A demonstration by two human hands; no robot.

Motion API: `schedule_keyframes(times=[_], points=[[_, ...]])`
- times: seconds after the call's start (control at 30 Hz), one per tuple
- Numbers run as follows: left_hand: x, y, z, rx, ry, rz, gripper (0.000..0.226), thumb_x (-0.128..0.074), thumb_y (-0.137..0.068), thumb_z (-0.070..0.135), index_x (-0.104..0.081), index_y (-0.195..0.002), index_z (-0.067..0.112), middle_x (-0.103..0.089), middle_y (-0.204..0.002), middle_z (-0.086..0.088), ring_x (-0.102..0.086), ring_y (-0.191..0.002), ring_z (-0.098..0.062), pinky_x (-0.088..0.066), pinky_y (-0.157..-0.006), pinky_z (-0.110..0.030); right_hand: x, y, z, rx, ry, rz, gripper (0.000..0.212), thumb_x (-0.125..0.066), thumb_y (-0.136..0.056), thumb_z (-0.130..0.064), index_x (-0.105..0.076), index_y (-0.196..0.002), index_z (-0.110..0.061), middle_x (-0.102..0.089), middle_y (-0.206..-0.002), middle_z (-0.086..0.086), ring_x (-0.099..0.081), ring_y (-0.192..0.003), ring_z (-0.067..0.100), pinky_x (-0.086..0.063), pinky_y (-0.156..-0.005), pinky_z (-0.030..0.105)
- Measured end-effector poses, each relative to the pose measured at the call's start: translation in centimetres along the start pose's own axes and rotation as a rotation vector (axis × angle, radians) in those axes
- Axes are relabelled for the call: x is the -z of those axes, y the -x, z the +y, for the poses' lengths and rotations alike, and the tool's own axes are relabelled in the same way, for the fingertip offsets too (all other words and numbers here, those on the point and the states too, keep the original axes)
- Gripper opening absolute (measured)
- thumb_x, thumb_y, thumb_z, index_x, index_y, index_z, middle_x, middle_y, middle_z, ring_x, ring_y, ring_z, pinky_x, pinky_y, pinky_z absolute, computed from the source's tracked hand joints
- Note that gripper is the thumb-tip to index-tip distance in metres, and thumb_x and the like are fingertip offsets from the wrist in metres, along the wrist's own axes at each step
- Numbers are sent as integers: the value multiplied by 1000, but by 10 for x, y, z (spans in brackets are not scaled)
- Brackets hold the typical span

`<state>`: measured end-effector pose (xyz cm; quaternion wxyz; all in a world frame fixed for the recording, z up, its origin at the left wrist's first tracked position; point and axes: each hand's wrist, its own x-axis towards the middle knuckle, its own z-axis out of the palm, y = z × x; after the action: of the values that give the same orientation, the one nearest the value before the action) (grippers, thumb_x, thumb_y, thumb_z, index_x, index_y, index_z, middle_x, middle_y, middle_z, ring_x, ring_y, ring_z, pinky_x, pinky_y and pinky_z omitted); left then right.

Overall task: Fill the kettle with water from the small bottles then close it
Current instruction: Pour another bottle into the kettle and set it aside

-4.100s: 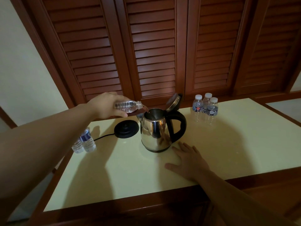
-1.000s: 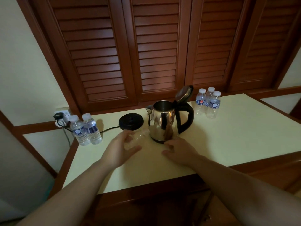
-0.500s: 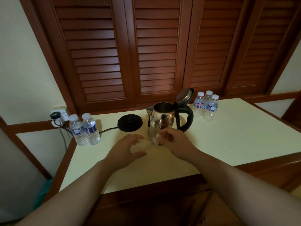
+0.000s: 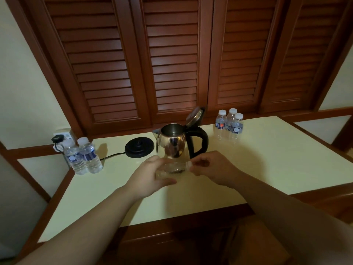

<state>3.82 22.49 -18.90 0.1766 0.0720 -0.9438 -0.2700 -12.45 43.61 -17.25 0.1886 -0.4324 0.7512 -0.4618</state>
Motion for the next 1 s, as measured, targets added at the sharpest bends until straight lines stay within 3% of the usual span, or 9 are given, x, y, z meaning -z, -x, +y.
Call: schedule_keyframes(times=[0.13, 0.23, 0.3, 0.4, 0.5, 0.6, 0.7, 0.83, 1.0], points=[[-26, -12, 30, -45, -16, 21, 58, -81, -79, 56, -60, -133, 45, -59, -123, 16, -56, -113, -4, -51, -96, -27, 22, 6, 18, -82, -5, 7, 45, -61, -102, -41, -72, -89, 0, -73, -78, 15, -69, -63, 15, -60, -66, 30], [-45, -22, 46, -9, -11, 11, 58, -80, -79, 58, -64, -132, 40, -58, -120, 17, -58, -109, -2, -53, -96, -29, 50, 11, 34, -47, -52, -6, 22, -73, -96, -32, -72, -107, -14, -74, -87, 8, -73, -73, 16, -61, -63, 29], [-57, -31, 57, 22, 5, 9, 60, -81, -79, 56, -63, -134, 39, -58, -117, 18, -59, -106, -2, -54, -95, -29, 71, 12, 44, -8, -65, -57, 27, -79, -91, -22, -71, -117, -16, -75, -91, 3, -75, -78, 19, -62, -66, 28], [-77, -46, 77, 11, 19, 6, 60, -80, -80, 57, -61, -135, 43, -58, -112, 16, -58, -103, -3, -53, -91, -30, 95, 15, 56, 5, 90, -43, 21, -70, -97, -33, -72, -102, -12, -74, -79, -1, -73, -66, 12, -58, -62, 22], [-95, -62, 94, 7, 17, 29, 59, -79, -80, 59, -61, -134, 44, -59, -108, 15, -56, -101, -2, -50, -87, -25, 116, 16, 66, 6, 160, 25, 39, -60, -100, -49, -69, -86, -13, -71, -70, -1, -70, -61, 12, -56, -59, 20], [-111, -76, 105, 28, 47, 44, 58, -83, -79, 55, -62, -132, 45, -60, -106, 15, -56, -101, 1, -45, -85, -17, 140, 16, 80, 13, 33, 2, 17, -75, -93, -36, -72, -95, -19, -70, -80, 0, -73, -68, 17, -60, -62, 26], [-125, -88, 115, 46, 68, 37, 57, -85, -78, 52, -63, -131, 46, -59, -103, 16, -57, -101, 0, -43, -84, -13, 157, 14, 90, 10, 14, -40, 12, -78, -91, -28, -70, -89, -19, -69, -77, 1, -70, -64, 14, -58, -60, 24], [-141, -105, 122, 63, 74, 46, 55, -87, -78, 48, -58, -124, 54, -60, -102, 17, -58, -101, -1, -42, -84, -14, 170, 7, 100, -3, 196, -7, 25, -70, -95, -43, -71, -91, -18, -71, -72, 2, -69, -62, 16, -54, -55, 25], [-156, -129, 131, 198, 120, 82, 50, -85, -78, 51, -65, -123, 40, -56, -105, 11, -57, -97, 0, -40, -80, -9, 193, -2, 125, -73, 272, -18, 59, -48, -96, -71, -60, -81, -16, -61, -70, -7, -56, -68, 14, -40, -66, 34]])
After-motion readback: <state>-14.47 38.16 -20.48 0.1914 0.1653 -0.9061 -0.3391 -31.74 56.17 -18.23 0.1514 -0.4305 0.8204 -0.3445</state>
